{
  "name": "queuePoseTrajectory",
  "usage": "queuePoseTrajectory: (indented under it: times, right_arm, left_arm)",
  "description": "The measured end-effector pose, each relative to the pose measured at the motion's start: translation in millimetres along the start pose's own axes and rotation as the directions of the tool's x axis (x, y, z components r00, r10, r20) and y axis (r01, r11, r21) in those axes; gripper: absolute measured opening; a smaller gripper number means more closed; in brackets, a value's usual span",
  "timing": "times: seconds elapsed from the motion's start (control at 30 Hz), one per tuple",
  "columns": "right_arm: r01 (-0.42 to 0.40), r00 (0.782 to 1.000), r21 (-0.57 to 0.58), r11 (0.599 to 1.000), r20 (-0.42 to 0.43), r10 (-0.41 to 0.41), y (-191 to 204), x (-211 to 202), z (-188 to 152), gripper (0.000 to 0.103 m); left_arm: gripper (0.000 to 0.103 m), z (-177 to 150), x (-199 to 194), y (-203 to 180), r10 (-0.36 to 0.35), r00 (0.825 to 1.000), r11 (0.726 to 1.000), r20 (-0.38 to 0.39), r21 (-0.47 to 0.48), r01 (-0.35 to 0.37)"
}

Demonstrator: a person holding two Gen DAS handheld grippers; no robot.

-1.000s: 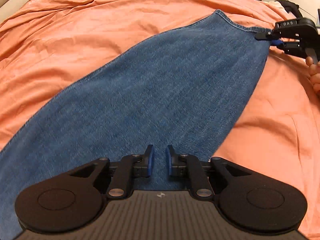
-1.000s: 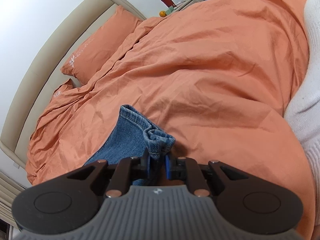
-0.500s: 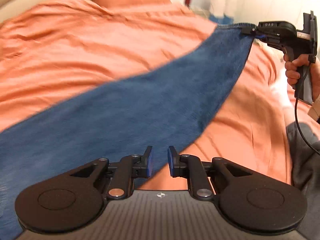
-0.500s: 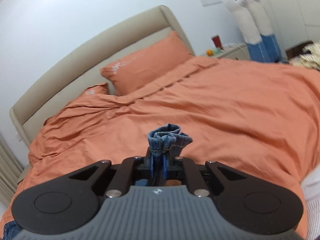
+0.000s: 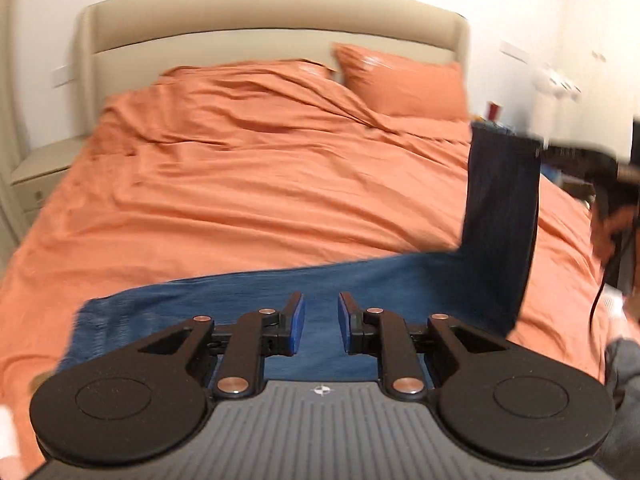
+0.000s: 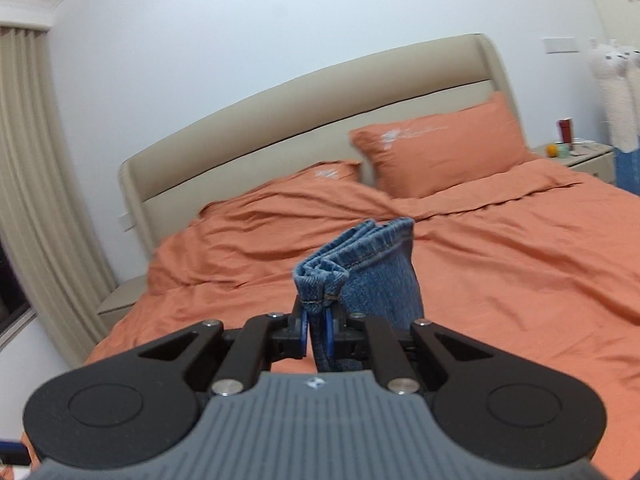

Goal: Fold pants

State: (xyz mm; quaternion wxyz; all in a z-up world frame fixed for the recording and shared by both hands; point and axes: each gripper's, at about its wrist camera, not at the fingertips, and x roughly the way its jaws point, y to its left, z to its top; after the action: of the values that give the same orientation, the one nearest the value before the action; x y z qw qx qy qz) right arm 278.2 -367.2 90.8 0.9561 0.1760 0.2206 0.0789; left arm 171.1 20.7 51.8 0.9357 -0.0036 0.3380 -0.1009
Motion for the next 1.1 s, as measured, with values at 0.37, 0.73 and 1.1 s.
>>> queuePoseTrajectory:
  times: [0.37,0.73,1.1]
  right_arm:
    - [-0.125,0.923,-0.113,0.986,-0.378,0.073,101.1,88.0,-198.4,0.004]
    - [-0.214,0.848,-0.128,0.969,-0.517,0.119,98.9,89.6,-252.4,0.038]
    - [-0.118,0.914,-0.141,0.983,-0.402,0.052,27.3,48.5,-199.1,0.048]
  left_arm:
    - [0.031,-71.3,67.1,66.5,-0.113,0.985,0.963,-0.129,-0.258,0.076]
    - [0.056,-102.1,139.7,72.9,-0.317,0.937,0.87,-0.149,-0.439,0.225]
    - [0.064,-82.0,224.4,70.1,-0.402,0.913,0.752,-0.074,-0.595,0.282]
